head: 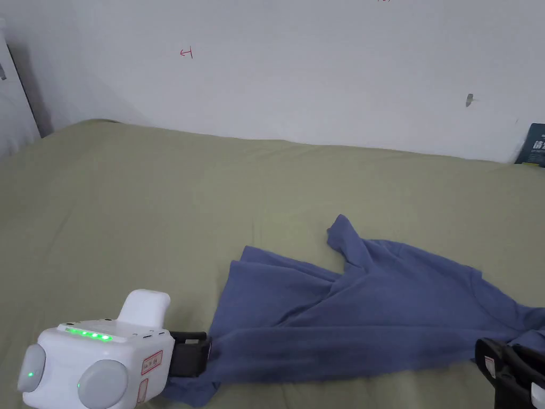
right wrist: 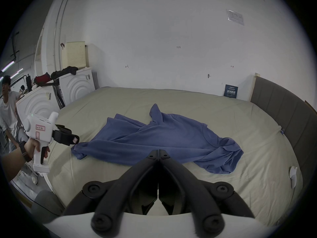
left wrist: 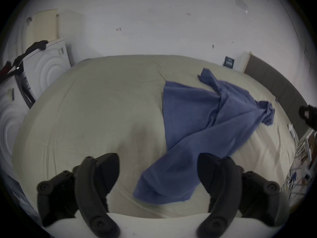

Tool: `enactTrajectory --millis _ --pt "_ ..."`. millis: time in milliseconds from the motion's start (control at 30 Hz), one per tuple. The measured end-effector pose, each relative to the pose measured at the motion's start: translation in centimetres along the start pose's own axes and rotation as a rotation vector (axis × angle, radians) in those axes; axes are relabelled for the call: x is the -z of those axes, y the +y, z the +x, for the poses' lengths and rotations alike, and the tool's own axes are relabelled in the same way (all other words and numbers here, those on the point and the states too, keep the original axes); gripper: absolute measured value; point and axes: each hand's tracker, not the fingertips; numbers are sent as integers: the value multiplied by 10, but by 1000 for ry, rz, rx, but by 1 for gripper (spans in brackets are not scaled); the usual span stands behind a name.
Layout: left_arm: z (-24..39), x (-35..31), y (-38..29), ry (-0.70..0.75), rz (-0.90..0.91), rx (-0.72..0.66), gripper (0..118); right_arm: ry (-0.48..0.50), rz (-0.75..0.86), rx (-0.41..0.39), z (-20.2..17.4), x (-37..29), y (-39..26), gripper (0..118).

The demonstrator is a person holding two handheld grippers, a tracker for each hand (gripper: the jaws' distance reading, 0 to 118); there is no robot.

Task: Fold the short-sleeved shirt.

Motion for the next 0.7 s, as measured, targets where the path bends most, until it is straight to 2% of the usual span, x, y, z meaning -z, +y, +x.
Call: enactTrajectory --millis 67,267,300,333,367,433,467,500,633,700 --pt "1 10 -1 -7 -46 28 109 5 5 -6 0 0 1 0" --pt "11 28 -20 -36 -119 45 108 44 33 -19 -9 -4 4 0" --pt "14 26 -26 -39 -115 45 104 46 36 -22 -10 -4 5 0" --pt "16 24 -30 -63 -101 38 96 50 37 -24 -11 -4 6 0" --pt "19 21 -35 -70 -92 25 77 56 41 -23 -12 -4 6 0" --pt "20 15 -41 -57 -64 -9 59 55 49 -22 -14 -4 6 0" --pt "20 10 -44 -62 -32 -8 40 56 48 -22 -14 -4 6 0" --pt "21 4 -47 -141 20 -5 15 57 49 -21 -15 -5 5 0" --pt "28 -14 -39 -135 80 30 10 48 47 -40 -15 -6 2 0" --pt "31 -21 -31 -146 149 -11 8 46 42 -29 -11 -3 1 0"
